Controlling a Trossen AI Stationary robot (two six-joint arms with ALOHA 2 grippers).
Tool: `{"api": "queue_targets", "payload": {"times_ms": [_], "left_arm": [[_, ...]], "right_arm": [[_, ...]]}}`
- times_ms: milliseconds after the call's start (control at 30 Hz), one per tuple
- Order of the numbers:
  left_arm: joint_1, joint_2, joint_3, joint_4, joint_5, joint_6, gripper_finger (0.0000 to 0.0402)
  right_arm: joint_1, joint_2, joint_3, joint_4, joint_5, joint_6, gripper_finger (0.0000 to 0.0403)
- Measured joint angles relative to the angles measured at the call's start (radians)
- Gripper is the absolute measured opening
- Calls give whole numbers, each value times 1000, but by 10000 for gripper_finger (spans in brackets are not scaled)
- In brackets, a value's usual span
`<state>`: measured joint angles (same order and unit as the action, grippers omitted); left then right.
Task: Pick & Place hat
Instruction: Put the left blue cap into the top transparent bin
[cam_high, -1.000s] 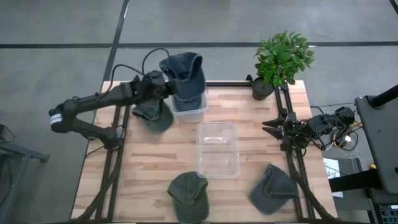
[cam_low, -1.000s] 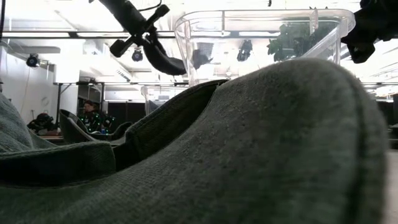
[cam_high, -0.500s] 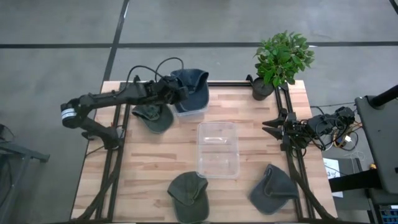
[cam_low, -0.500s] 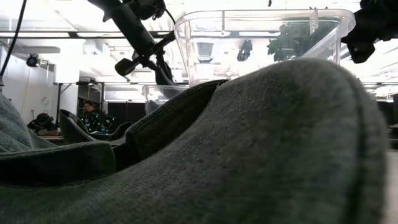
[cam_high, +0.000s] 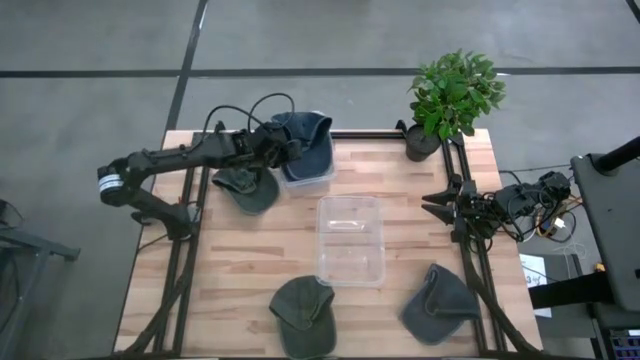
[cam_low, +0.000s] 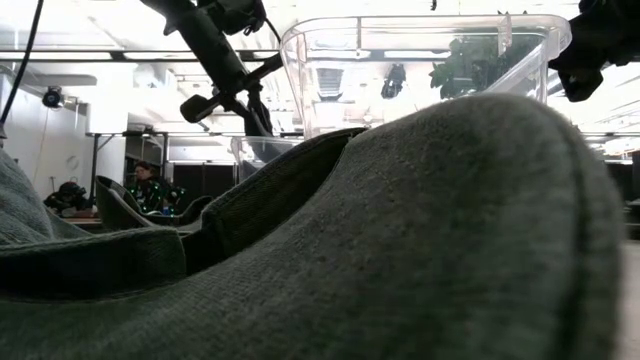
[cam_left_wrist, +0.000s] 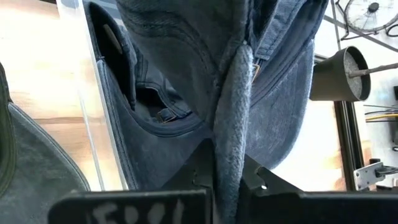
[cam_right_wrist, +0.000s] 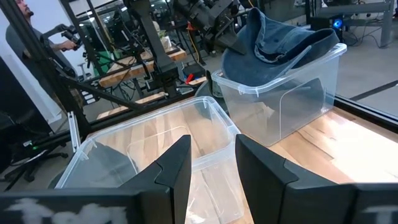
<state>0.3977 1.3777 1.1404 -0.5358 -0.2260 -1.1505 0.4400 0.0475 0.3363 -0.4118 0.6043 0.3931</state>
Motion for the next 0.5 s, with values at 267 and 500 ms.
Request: {"api": "queue_targets", "payload": {"times_ms": [267,500], "left_arm": [[0,0,0,-2,0,23,20],[0,0,0,0,1,24,49]], "right_arm": [[0,0,0,0,0,0,118],[0,0,0,0,0,0,118]]}}
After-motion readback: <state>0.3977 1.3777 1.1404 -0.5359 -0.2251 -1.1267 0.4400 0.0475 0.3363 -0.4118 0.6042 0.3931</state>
